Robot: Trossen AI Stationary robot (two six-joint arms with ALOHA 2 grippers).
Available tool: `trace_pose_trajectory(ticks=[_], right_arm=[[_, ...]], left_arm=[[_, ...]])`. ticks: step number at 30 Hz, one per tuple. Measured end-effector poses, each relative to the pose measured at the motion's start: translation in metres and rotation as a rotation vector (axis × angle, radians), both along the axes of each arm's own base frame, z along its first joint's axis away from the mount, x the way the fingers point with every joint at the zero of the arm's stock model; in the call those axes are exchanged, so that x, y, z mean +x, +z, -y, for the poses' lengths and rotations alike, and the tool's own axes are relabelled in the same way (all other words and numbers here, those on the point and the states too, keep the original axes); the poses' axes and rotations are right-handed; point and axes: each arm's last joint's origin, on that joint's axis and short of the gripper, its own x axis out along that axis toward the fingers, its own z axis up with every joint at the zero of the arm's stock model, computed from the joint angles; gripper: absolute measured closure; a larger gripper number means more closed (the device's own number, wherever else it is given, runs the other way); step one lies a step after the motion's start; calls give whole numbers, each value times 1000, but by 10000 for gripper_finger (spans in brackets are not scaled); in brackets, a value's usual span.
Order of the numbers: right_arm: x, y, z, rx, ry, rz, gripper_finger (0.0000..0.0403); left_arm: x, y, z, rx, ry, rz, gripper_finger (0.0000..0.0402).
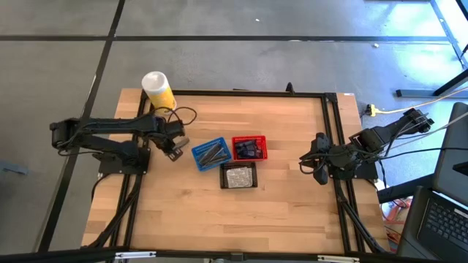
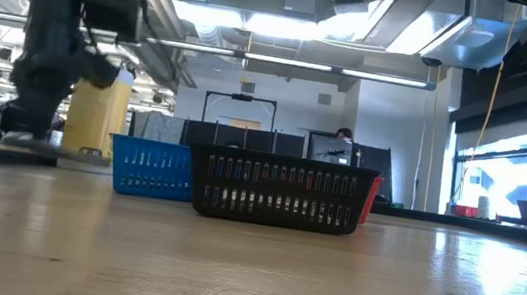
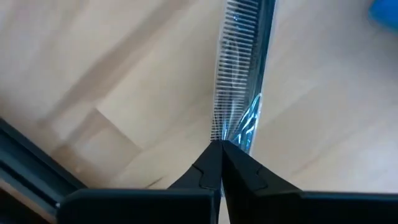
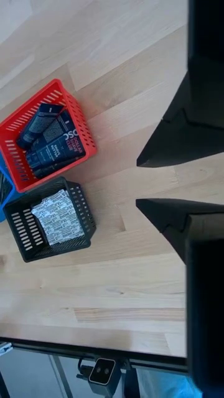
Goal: Pick & Place Travel size toiletries
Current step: Put the black comb into the blue bin
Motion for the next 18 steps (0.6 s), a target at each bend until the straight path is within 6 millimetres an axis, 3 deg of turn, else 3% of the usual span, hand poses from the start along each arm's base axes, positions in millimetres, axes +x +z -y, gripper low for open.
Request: trace_pose_trajectory(ticks=[9, 18], right_arm=[[0, 0, 0, 0, 0, 0, 323], [0, 0, 0, 0, 0, 0, 334]], left_arm=[[0, 51, -1, 88, 7, 207, 400], [11, 77, 7, 112, -60, 492, 400]])
